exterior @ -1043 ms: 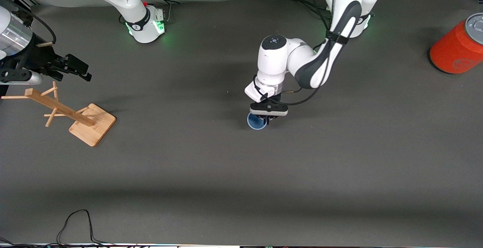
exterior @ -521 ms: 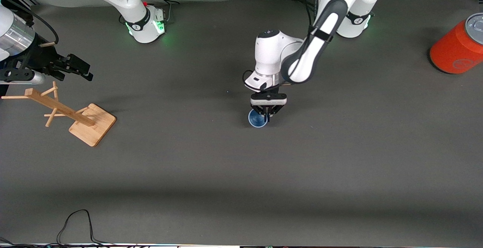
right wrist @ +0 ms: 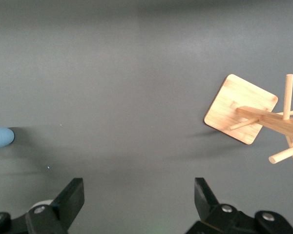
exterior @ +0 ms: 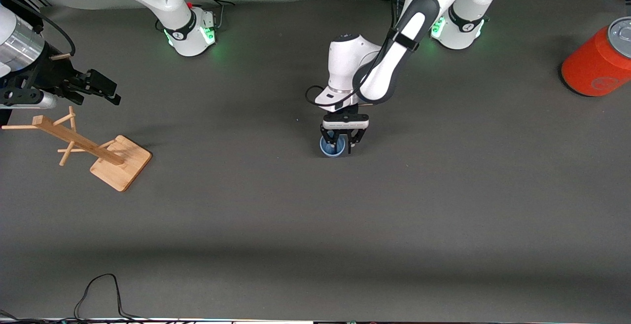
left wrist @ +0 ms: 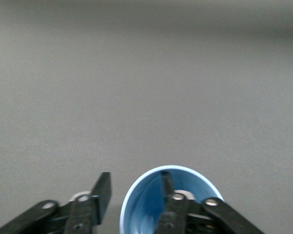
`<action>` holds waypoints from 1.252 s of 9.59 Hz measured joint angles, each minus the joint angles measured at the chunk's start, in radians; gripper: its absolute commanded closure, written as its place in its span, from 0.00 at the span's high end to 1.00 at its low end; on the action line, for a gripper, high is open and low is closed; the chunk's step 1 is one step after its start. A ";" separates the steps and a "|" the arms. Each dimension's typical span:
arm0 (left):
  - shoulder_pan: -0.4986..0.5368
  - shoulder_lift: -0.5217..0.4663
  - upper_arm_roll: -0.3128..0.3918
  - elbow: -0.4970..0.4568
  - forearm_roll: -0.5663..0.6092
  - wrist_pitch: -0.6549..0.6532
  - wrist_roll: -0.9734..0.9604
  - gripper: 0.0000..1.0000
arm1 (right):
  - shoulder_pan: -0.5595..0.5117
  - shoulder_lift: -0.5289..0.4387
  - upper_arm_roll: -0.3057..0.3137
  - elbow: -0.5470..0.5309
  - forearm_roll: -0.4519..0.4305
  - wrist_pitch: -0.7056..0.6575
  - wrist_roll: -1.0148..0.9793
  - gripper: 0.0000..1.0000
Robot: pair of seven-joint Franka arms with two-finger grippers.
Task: Rotate and upright cup with both arms
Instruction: 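Set the upright cup on the table and open the left gripper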
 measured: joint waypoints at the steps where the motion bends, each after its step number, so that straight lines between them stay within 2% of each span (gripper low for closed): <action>1: -0.002 0.000 0.000 0.001 0.000 0.000 -0.002 1.00 | 0.000 -0.001 0.000 0.000 -0.010 0.000 0.000 1.00; 4: 0.007 -0.015 0.001 0.007 -0.031 0.000 -0.002 1.00 | 0.001 -0.006 0.007 0.000 -0.044 -0.004 0.000 1.00; 5: 0.018 -0.019 0.001 0.012 -0.098 0.000 0.040 1.00 | 0.001 -0.006 0.016 0.000 -0.054 -0.009 0.000 1.00; 7: 0.038 -0.028 0.002 0.042 -0.362 -0.013 0.298 1.00 | 0.002 -0.007 0.021 0.000 -0.061 -0.017 0.000 1.00; 9: 0.044 -0.059 0.003 0.121 -0.608 -0.147 0.569 1.00 | 0.002 -0.007 0.021 0.001 -0.062 -0.023 -0.003 1.00; 12: 0.085 -0.089 0.010 0.328 -0.885 -0.487 0.936 1.00 | 0.002 -0.009 0.021 0.015 -0.064 -0.059 -0.005 1.00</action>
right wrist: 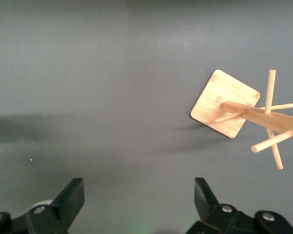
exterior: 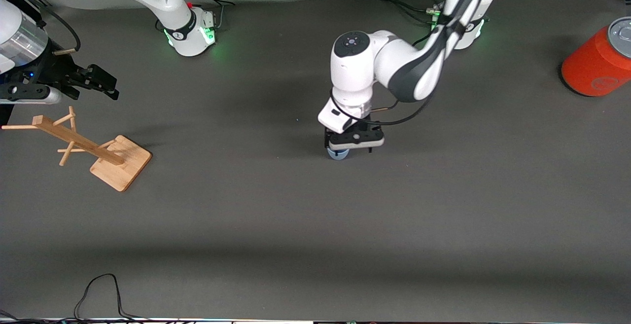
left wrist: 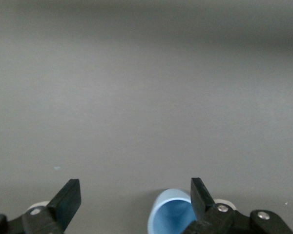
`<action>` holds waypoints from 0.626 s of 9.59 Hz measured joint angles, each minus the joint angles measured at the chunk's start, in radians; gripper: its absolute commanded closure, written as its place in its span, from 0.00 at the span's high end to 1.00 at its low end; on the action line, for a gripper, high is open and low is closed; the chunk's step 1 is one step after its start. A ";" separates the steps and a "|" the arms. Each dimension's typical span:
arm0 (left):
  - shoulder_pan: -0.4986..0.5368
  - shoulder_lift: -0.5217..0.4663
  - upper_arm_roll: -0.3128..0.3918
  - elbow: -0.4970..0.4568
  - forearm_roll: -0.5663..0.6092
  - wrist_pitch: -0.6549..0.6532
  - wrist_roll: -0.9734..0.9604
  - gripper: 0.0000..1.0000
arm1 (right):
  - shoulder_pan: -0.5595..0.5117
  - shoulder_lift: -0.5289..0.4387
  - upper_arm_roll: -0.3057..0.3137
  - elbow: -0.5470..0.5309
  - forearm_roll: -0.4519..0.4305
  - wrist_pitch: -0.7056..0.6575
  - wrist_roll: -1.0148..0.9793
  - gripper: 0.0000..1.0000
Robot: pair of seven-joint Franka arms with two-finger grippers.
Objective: Rotate and upright cup with both arms
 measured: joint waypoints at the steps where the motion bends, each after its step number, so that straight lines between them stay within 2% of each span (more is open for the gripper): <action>1: 0.052 -0.014 0.002 0.061 -0.063 -0.109 0.131 1.00 | 0.000 0.000 0.000 0.000 0.000 0.000 0.000 1.00; 3: 0.183 -0.081 0.005 0.101 -0.153 -0.263 0.342 1.00 | 0.000 0.000 -0.001 0.001 0.000 -0.001 0.000 1.00; 6: 0.307 -0.221 0.032 0.068 -0.221 -0.405 0.543 1.00 | 0.001 0.003 0.000 0.002 0.010 -0.006 0.000 1.00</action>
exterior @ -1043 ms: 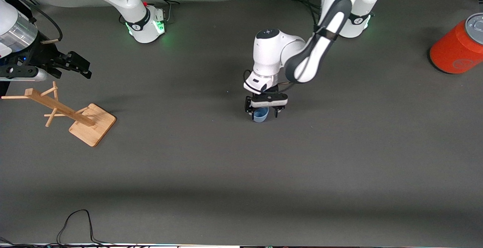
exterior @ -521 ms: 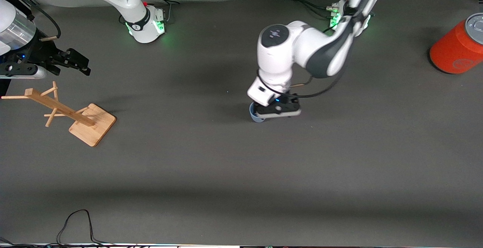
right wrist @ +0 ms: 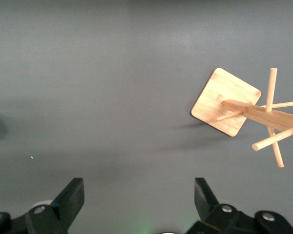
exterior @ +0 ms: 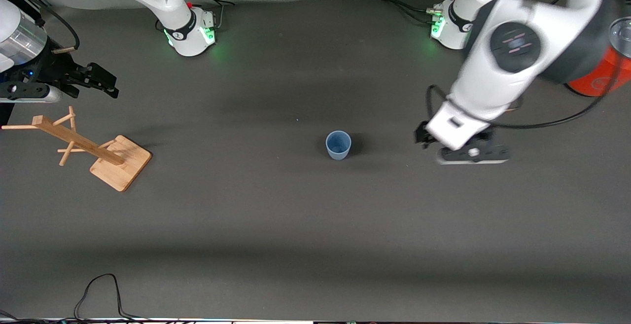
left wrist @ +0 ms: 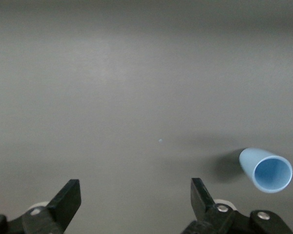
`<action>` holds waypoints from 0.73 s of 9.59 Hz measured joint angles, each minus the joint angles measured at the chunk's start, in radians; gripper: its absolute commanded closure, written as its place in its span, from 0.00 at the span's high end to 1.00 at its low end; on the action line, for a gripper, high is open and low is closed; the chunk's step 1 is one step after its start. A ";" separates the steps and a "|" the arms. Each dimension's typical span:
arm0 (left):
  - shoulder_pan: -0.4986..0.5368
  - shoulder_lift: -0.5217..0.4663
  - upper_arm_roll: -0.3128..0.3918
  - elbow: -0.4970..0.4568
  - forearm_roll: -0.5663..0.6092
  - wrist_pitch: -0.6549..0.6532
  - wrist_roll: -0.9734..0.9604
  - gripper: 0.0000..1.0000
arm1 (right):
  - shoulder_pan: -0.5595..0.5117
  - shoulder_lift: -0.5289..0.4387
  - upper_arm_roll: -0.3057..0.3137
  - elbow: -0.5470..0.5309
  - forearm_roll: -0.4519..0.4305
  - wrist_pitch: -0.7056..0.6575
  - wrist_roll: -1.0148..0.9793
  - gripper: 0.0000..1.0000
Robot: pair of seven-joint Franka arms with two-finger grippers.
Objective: Rotate and upright cup with both arms
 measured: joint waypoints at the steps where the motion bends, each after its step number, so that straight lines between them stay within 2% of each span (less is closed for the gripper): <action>1: 0.007 -0.061 0.050 -0.051 -0.016 -0.006 0.067 1.00 | 0.001 0.001 0.001 0.002 0.006 0.000 0.000 1.00; 4: 0.017 -0.235 0.221 -0.220 -0.035 -0.007 0.240 1.00 | 0.007 0.002 0.007 0.024 0.008 -0.020 0.000 1.00; 5: 0.026 -0.277 0.254 -0.255 -0.035 -0.013 0.266 1.00 | 0.007 0.003 0.007 0.025 0.009 -0.021 0.000 1.00; 6: 0.064 -0.300 0.251 -0.271 -0.034 -0.025 0.282 1.00 | 0.007 0.005 0.007 0.025 0.009 -0.022 0.000 1.00; 7: 0.135 -0.308 0.203 -0.278 -0.034 -0.026 0.297 1.00 | 0.007 0.007 0.007 0.025 0.009 -0.022 0.000 1.00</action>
